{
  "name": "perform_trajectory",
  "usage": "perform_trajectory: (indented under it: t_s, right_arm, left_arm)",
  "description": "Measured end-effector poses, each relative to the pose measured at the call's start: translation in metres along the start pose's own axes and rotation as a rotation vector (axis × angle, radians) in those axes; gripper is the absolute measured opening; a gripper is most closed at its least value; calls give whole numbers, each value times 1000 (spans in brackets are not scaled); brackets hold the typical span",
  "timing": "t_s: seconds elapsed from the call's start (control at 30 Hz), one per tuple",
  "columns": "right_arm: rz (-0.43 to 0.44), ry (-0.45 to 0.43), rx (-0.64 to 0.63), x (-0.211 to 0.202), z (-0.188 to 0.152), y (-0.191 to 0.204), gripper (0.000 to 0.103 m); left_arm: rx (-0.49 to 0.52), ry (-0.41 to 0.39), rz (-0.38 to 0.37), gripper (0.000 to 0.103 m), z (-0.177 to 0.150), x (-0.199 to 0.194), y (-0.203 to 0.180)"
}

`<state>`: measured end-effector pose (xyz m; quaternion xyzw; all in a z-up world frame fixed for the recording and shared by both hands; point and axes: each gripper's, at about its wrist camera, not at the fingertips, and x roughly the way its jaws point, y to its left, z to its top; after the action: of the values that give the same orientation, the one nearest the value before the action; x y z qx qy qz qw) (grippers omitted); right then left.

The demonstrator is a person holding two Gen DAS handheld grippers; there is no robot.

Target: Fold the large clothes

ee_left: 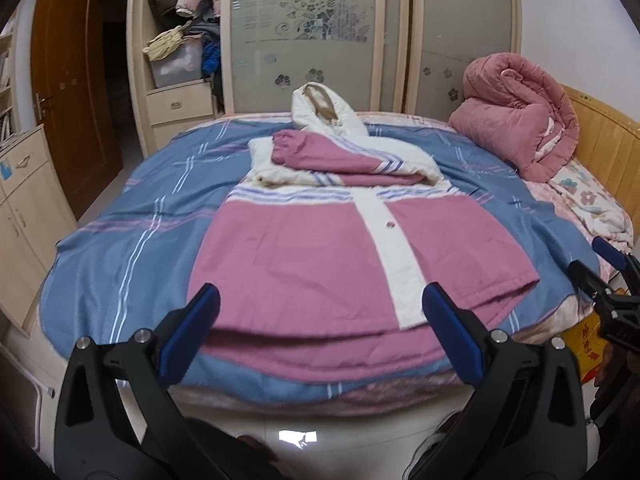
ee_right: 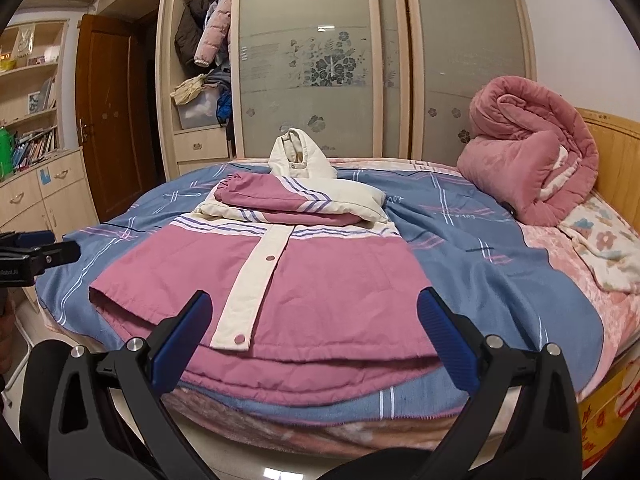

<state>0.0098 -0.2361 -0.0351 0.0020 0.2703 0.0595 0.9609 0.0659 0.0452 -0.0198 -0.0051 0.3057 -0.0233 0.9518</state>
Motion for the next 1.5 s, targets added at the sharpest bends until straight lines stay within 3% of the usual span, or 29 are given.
perform_trajectory:
  t_s: [0.17,0.43,0.53,0.7,0.77,0.87,1.0,1.07,1.23,1.3,1.37,1.4,1.47,1.5]
  right_arm:
    - [-4,65,-50,40,39,4,102]
    - [-10,129,-97,153,131,10,102]
    - [10,169,-73,213,166,13,102]
    - [-15,238,-88,354,232,33,102]
    - [-46,254,-69,419,258,40,102]
    - [-83,282,-46,489,282,44,102]
    - [-169,307,-101,575,302,55,101]
    - [-201,328,-112,607,306,57,92]
    - [-244,363,-141,667,311,62,85]
    - [-259,380,-160,683,310,65,75]
    - [-259,427,-131,697,308,58,49]
    - [-248,445,-115,700,307,54,41]
    - [-239,456,-93,698,305,44,10]
    - [-223,431,-69,690,306,36,9]
  left_arm:
    - [8,-37,-42,101,38,39,0]
    - [-85,-73,-135,101,118,169,20]
    - [-132,-48,-115,101,111,219,33]
    - [-296,-13,-171,101,84,258,63]
    - [-288,-11,-184,101,88,267,65]
    - [-269,-32,-139,101,90,269,70]
    - [-300,-3,-175,101,89,274,82]
    - [-298,0,-179,101,89,274,87]
    - [-312,-4,-201,101,90,272,95]
    - [-317,5,-193,101,89,275,96]
    - [-322,20,-205,101,89,279,96]
    - [-317,26,-208,101,88,280,95]
    - [-305,26,-199,101,88,280,94]
    - [-303,25,-200,101,88,280,94]
